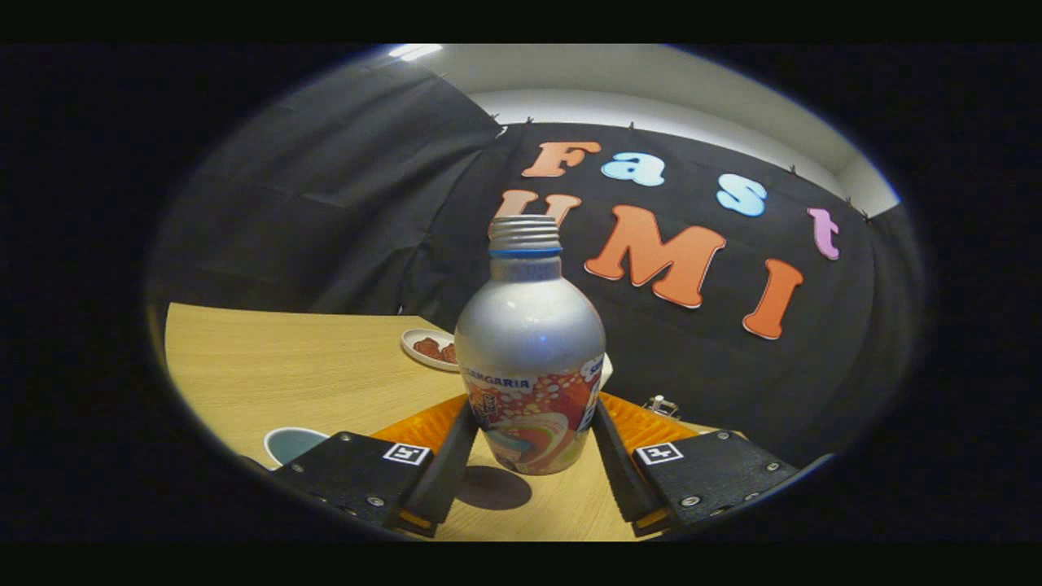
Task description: Take the bottle from table, then pour the juice into the cup, finally place the bottle on the coaster
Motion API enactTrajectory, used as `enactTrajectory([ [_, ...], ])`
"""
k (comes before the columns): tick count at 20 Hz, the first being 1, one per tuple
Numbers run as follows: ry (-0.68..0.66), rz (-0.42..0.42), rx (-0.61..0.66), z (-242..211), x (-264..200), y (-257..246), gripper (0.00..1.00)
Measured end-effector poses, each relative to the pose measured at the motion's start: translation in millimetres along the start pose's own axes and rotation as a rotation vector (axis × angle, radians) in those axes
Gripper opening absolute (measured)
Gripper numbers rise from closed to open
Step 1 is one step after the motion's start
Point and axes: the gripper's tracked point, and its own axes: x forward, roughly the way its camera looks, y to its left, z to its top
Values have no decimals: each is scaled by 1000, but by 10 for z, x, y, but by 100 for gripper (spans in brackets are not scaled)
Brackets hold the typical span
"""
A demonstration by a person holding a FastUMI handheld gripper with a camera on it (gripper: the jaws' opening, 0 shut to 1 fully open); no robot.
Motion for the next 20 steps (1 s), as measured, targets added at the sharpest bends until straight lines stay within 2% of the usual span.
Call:
enactTrajectory([
  [6,136,41,207,-456,211,96,77],
  [20,262,70,305,-989,329,204,77],
])
